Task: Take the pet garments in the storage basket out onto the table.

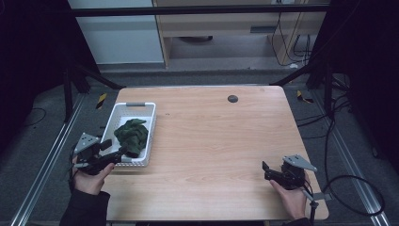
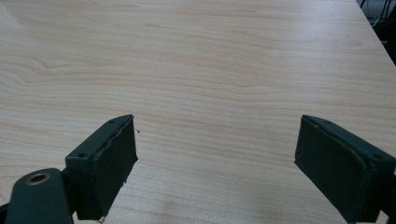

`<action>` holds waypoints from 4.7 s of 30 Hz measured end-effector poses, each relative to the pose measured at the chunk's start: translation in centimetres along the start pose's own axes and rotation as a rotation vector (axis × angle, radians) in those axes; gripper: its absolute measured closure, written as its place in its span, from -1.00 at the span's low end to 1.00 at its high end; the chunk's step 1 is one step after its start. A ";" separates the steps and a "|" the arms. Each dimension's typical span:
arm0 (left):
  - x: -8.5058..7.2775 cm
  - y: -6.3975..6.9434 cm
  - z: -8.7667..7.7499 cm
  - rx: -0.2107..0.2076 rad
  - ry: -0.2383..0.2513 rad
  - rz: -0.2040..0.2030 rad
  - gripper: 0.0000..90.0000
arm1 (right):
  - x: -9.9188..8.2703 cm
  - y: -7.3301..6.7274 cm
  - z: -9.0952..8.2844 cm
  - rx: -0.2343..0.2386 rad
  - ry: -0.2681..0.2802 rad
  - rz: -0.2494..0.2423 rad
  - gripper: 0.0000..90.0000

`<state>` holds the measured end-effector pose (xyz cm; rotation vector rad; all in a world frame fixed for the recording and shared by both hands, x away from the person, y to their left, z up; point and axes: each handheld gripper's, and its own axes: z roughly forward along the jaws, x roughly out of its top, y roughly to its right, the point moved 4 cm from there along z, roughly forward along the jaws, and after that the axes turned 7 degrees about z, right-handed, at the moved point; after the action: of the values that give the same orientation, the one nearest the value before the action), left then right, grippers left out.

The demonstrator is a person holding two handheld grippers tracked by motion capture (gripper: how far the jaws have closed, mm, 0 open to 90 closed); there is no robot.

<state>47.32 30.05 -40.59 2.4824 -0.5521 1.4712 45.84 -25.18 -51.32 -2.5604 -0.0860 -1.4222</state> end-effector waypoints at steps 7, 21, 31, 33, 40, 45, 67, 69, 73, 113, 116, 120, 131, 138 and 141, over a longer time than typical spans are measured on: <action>1.0 -0.7 0.5 -0.014 -0.006 0.032 -0.36 | 0.0 0.0 0.1 -0.003 -0.006 -0.002 -0.73; 3.8 -1.4 1.6 -0.040 -0.061 0.168 -0.40 | 0.0 0.0 0.1 -0.003 -0.003 -0.007 -0.74; 4.9 -2.7 2.8 -0.060 -0.132 0.202 -0.43 | 0.0 0.0 0.1 0.000 -0.005 -0.009 -0.75; 5.2 -3.1 3.0 -0.058 -0.150 0.215 -0.43 | 0.0 -0.1 0.1 0.001 -0.008 -0.007 -0.75; 5.5 -4.6 3.6 -0.076 -0.189 0.209 -0.46 | 0.0 0.0 0.1 0.002 -0.010 -0.010 -0.75; 5.4 -5.3 4.0 -0.079 -0.223 0.234 -0.47 | 0.0 0.0 0.2 0.002 -0.012 -0.012 -0.76; 5.7 -5.5 6.6 -0.120 -0.339 0.302 -0.57 | -0.1 0.0 0.3 0.001 -0.021 -0.018 -0.77; 5.6 -5.5 6.7 -0.116 -0.343 0.303 -0.58 | -0.1 0.0 0.3 0.000 -0.022 -0.018 -0.77; 5.5 -5.7 7.1 -0.123 -0.358 0.303 -0.59 | -0.1 0.0 0.3 0.000 -0.024 -0.013 -0.77; 3.1 -5.8 11.4 -0.157 -0.508 0.401 -0.76 | -0.3 -0.1 0.8 0.006 -0.049 -0.028 -0.80; 2.9 -5.8 11.8 -0.155 -0.520 0.404 -0.76 | -0.3 -0.1 0.8 0.008 -0.052 -0.030 -0.80; 2.5 -5.8 12.4 -0.157 -0.551 0.412 -0.77 | -0.4 -0.1 0.8 0.010 -0.054 -0.030 -0.80; 1.6 -5.5 13.4 -0.162 -0.625 0.430 -0.71 | -0.4 -0.1 0.8 0.012 -0.060 -0.033 -0.80; 1.3 -5.5 13.5 -0.154 -0.657 0.414 -0.48 | -0.4 -0.1 0.8 0.013 -0.062 -0.033 -0.80; 1.2 -5.5 13.6 -0.154 -0.665 0.409 -0.37 | -0.4 -0.1 0.8 0.014 -0.063 -0.034 -0.80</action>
<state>60.98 29.91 -45.99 2.8055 -1.2911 0.6089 46.31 -24.85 -52.07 -2.6045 -0.1491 -1.3482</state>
